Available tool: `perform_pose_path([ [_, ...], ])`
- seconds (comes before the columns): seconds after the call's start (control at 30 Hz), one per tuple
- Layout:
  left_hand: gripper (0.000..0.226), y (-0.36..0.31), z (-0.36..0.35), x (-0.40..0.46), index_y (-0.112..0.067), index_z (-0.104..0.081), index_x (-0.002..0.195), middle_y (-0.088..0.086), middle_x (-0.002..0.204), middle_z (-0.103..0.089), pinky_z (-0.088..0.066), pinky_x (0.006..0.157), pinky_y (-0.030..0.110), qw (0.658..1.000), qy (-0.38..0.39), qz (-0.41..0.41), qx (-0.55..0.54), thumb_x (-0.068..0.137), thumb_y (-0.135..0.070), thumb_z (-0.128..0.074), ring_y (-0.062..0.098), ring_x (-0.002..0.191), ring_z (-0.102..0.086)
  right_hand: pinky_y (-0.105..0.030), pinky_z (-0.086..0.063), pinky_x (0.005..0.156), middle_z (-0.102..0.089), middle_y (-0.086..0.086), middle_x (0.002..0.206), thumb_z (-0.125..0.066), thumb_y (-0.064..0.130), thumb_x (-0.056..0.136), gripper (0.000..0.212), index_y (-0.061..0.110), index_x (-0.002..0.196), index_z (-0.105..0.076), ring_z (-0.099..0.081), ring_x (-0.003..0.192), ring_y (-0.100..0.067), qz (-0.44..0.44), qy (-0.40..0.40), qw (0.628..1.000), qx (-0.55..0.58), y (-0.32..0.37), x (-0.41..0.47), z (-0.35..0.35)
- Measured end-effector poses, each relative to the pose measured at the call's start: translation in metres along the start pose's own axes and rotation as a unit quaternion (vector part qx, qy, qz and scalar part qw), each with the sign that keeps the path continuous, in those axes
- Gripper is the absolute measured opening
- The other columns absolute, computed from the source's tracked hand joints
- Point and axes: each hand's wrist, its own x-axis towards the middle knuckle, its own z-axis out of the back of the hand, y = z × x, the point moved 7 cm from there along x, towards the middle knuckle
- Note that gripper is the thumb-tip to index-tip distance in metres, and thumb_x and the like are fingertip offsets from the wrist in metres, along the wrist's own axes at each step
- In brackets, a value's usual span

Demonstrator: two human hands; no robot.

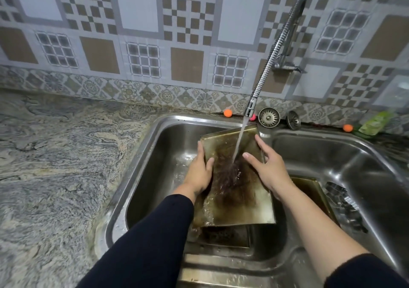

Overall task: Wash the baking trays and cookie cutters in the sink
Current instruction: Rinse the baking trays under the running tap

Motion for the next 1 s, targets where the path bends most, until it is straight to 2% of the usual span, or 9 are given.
perform_pose_path([
  [0.13, 0.06, -0.01, 0.031, -0.003, -0.028, -0.001, 0.154, 0.002, 0.106, -0.06, -0.039, 0.085, 0.024, 0.994, -0.099, -0.012, -0.047, 0.104, -0.02, -0.032, 0.012, 0.087, -0.06, -0.041, -0.024, 0.113, -0.02, -0.002, 0.158, -0.06, 0.043, 0.089, 0.083, 0.034, 0.151, -0.007, -0.024, 0.143, -0.024, -0.038, 0.083, 0.989, -0.117, -0.013, 0.002, -0.019],
  [0.2, 0.055, -0.014, 0.044, -0.003, -0.03, -0.013, 0.154, 0.01, 0.121, -0.063, -0.043, 0.095, 0.029, 0.986, -0.142, -0.039, -0.075, 0.104, -0.017, -0.032, 0.022, 0.104, -0.062, -0.047, -0.019, 0.115, -0.007, -0.01, 0.16, -0.052, 0.056, 0.089, 0.088, 0.035, 0.15, 0.008, -0.016, 0.145, -0.03, -0.108, 0.126, 0.972, -0.167, -0.025, 0.005, -0.029],
  [0.33, 0.052, -0.048, 0.049, -0.017, -0.03, -0.03, 0.15, 0.002, 0.134, -0.058, -0.037, 0.092, 0.011, 0.971, -0.166, -0.157, -0.064, 0.102, -0.012, -0.039, 0.015, 0.119, -0.056, -0.044, -0.011, 0.117, 0.023, -0.008, 0.157, -0.044, 0.07, 0.084, 0.093, 0.037, 0.149, 0.014, 0.003, 0.148, -0.028, -0.165, 0.152, 0.964, -0.145, -0.01, 0.012, -0.05],
  [0.43, 0.052, -0.071, 0.038, -0.029, -0.03, -0.032, 0.15, -0.002, 0.139, -0.055, -0.035, 0.087, 0.009, 0.965, -0.162, -0.207, -0.004, 0.101, -0.015, -0.042, 0.014, 0.121, -0.054, -0.043, -0.016, 0.118, 0.0, -0.01, 0.16, -0.046, 0.07, 0.083, 0.094, 0.035, 0.151, 0.009, -0.01, 0.147, -0.026, -0.117, 0.133, 0.984, -0.026, 0.022, 0.023, -0.066],
  [0.57, 0.053, -0.079, 0.01, -0.039, -0.034, -0.032, 0.148, -0.01, 0.14, -0.053, -0.05, 0.088, 0.028, 0.96, -0.118, -0.248, 0.05, 0.098, -0.022, -0.045, 0.015, 0.115, -0.059, -0.042, -0.047, 0.097, -0.059, -0.011, 0.122, -0.047, 0.06, 0.088, 0.067, 0.011, 0.134, -0.044, -0.058, 0.114, -0.029, -0.13, 0.0, 0.985, 0.112, 0.031, 0.031, -0.058],
  [0.67, 0.052, -0.076, -0.012, -0.041, -0.031, -0.028, 0.15, -0.01, 0.153, -0.036, -0.04, 0.108, 0.035, 0.959, -0.076, -0.264, 0.069, 0.099, -0.028, -0.037, 0.01, 0.136, -0.041, -0.04, -0.047, 0.093, -0.053, -0.002, 0.119, -0.043, 0.038, 0.098, 0.049, 0.02, 0.141, -0.029, -0.055, 0.104, -0.02, -0.107, -0.051, 0.974, 0.193, 0.025, 0.029, -0.041],
  [0.77, 0.051, -0.078, -0.026, -0.041, -0.033, -0.015, 0.153, -0.014, 0.16, -0.008, -0.011, 0.122, 0.041, 0.959, -0.042, -0.262, 0.097, 0.102, -0.037, -0.02, 0.007, 0.148, -0.007, -0.033, -0.034, 0.103, -0.031, 0.002, 0.148, -0.039, 0.025, 0.102, 0.054, 0.041, 0.147, -0.013, -0.038, 0.131, -0.015, -0.033, -0.065, 0.974, 0.214, 0.032, 0.026, -0.022],
  [0.87, 0.049, -0.093, -0.028, -0.036, -0.041, -0.006, 0.151, -0.022, 0.159, 0.009, 0.008, 0.116, 0.047, 0.968, -0.041, -0.231, 0.092, 0.104, -0.035, -0.018, 0.0, 0.144, 0.016, -0.028, -0.029, 0.102, -0.023, 0.011, 0.153, -0.033, 0.024, 0.104, 0.051, 0.05, 0.144, -0.016, -0.028, 0.134, -0.007, 0.011, -0.038, 0.975, 0.22, 0.041, 0.021, -0.014],
  [1.0, 0.049, -0.114, -0.019, -0.013, -0.038, -0.007, 0.152, -0.017, 0.159, 0.013, 0.009, 0.114, 0.056, 0.974, -0.056, -0.195, 0.099, 0.104, -0.037, -0.015, 0.006, 0.146, 0.016, -0.035, -0.031, 0.11, -0.032, 0.016, 0.146, -0.036, 0.033, 0.102, 0.048, 0.064, 0.135, -0.019, -0.035, 0.13, -0.006, 0.027, 0.001, 0.976, 0.216, 0.036, 0.017, -0.016],
])
